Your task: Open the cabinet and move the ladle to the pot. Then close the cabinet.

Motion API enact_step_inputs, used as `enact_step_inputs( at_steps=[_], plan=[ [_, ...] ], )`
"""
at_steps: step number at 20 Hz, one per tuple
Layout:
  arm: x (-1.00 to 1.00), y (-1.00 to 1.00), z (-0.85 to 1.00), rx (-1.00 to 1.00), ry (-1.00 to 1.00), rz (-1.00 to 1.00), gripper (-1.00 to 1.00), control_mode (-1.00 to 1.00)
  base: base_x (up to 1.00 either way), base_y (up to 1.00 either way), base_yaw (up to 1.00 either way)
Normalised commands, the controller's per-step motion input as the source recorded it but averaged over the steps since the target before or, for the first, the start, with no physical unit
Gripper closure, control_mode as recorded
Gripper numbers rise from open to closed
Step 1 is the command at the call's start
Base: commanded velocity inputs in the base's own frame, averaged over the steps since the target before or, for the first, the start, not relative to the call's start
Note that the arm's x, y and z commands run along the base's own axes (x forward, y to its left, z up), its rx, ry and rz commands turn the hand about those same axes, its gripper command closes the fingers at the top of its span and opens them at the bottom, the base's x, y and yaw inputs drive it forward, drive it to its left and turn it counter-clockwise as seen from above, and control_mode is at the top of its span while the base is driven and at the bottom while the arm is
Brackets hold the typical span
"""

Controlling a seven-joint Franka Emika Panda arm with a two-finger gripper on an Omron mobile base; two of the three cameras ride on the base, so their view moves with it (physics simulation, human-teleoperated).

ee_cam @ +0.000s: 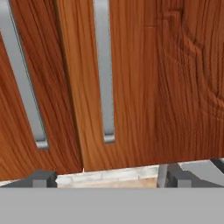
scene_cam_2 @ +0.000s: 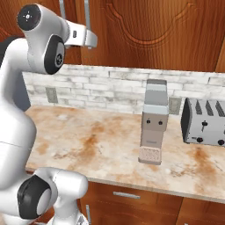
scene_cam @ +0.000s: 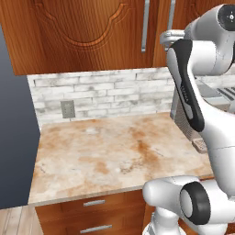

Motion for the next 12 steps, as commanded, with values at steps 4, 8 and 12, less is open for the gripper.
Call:
enact_step_inputs(
  at_steps=[4,8,12],
  plan=[
    [0.33,-0.09,0.0,0.0,0.0,0.0,-1.0,-1.0,0.0,0.0,0.0],
    [0.4,-0.15,0.0,0.0,0.0,0.0,-1.0,-1.0,0.0,0.0,0.0],
    [0.4,-0.04,0.0,0.0,0.0,0.0,-1.0,-1.0,0.0,0.0,0.0]
  ],
)
